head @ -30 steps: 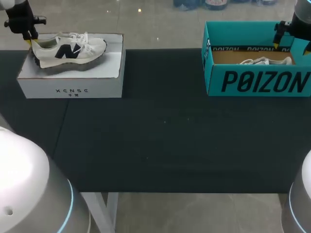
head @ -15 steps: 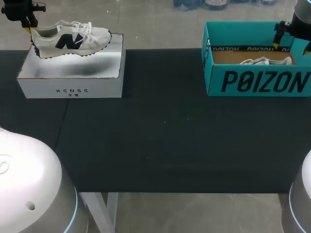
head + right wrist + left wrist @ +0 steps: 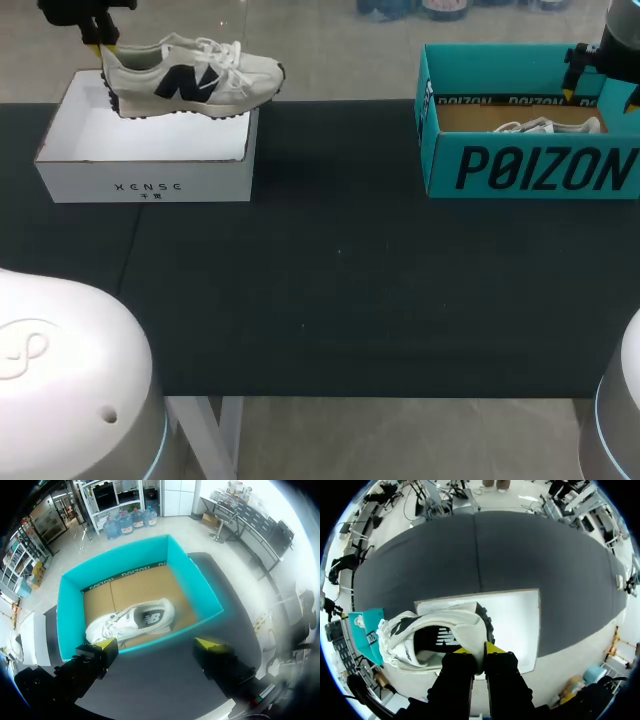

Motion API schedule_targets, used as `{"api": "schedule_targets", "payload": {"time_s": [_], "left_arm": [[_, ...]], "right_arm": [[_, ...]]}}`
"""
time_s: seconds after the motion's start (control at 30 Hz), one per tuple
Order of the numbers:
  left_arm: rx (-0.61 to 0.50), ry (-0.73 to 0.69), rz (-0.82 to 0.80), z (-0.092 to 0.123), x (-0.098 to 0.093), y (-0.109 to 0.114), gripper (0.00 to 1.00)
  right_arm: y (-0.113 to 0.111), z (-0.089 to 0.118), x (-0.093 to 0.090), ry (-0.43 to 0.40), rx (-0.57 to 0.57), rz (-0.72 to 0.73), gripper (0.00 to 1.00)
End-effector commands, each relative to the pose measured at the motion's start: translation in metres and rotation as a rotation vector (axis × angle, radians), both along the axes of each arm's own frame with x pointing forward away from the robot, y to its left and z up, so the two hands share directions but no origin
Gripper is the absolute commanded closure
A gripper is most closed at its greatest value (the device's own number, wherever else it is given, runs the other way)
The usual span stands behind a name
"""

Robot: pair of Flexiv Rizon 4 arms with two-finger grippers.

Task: Take the shoe out of the shoebox, open the shoe tongue, remove and reinsert the insole, then place the shoe into the shoebox

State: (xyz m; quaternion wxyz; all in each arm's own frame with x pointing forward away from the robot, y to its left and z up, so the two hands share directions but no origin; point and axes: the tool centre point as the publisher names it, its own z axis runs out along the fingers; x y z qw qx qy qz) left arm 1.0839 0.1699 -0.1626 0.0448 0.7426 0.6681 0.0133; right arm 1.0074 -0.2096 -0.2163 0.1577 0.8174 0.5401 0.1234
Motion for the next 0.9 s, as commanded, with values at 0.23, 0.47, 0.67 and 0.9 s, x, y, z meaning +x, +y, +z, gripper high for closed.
{"api": "schedule_targets", "payload": {"time_s": [0.23, 0.47, 0.67, 0.9], "left_arm": [[0.047, -0.273, -0.059, 0.007, -0.125, -0.089, 1.00], [0.023, -0.256, -0.091, -0.014, -0.161, -0.141, 1.00], [0.004, -0.240, -0.118, -0.039, -0.183, -0.179, 1.00], [-0.010, -0.232, -0.134, -0.061, -0.204, -0.211, 1.00]], "right_arm": [[0.000, -0.001, 0.000, -0.001, -0.001, -0.002, 0.00], [0.000, -0.001, 0.000, -0.001, -0.001, -0.002, 0.00], [0.000, -0.001, 0.000, -0.001, -0.001, -0.002, 0.00], [0.000, -0.001, 0.000, -0.001, -0.001, -0.002, 0.00]]}}
